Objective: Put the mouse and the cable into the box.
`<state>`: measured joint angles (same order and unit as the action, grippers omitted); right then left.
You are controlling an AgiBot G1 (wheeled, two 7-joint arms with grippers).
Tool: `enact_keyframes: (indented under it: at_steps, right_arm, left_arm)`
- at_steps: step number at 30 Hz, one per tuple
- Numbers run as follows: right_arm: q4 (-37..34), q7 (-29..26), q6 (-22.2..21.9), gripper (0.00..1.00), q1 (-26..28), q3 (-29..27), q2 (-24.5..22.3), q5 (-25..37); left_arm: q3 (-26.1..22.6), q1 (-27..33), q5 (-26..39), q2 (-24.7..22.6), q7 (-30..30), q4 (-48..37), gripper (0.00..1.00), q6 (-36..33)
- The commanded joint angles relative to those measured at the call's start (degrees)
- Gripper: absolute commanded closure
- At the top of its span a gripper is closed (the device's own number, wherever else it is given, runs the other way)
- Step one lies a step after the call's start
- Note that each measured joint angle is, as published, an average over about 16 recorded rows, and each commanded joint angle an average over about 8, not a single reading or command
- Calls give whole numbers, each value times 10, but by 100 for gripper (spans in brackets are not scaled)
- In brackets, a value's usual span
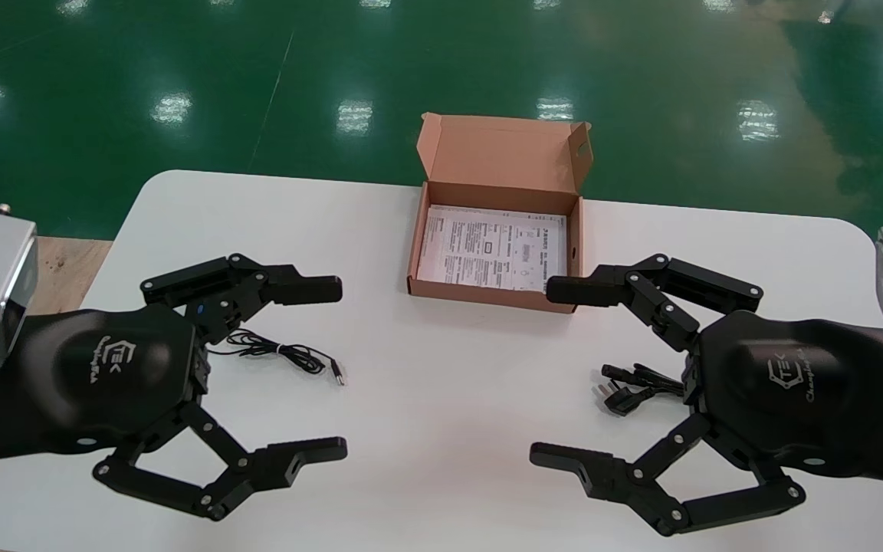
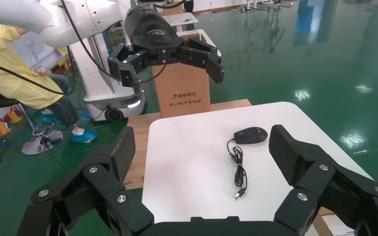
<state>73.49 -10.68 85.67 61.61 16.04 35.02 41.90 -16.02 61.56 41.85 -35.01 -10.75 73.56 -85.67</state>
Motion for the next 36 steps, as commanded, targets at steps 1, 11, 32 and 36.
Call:
enact_keyframes:
  at_steps: [1, 11, 32, 36]
  right_arm:
    - [0, 0, 0, 0, 0, 0, 0, 0]
    - [0, 0, 0, 0, 0, 0, 0, 0]
    - [-7, 118, 53, 0, 79, 54, -78, 147]
    - [-63, 194, 47, 0, 120, 95, -88, 233]
  left_arm:
    - [0, 0, 0, 0, 0, 0, 0, 0]
    - [0, 0, 0, 0, 0, 0, 0, 0]
    - [-158, 146, 207, -2, 73, -29, 0, -52]
    - [-218, 211, 303, -39, 130, -100, 0, -50]
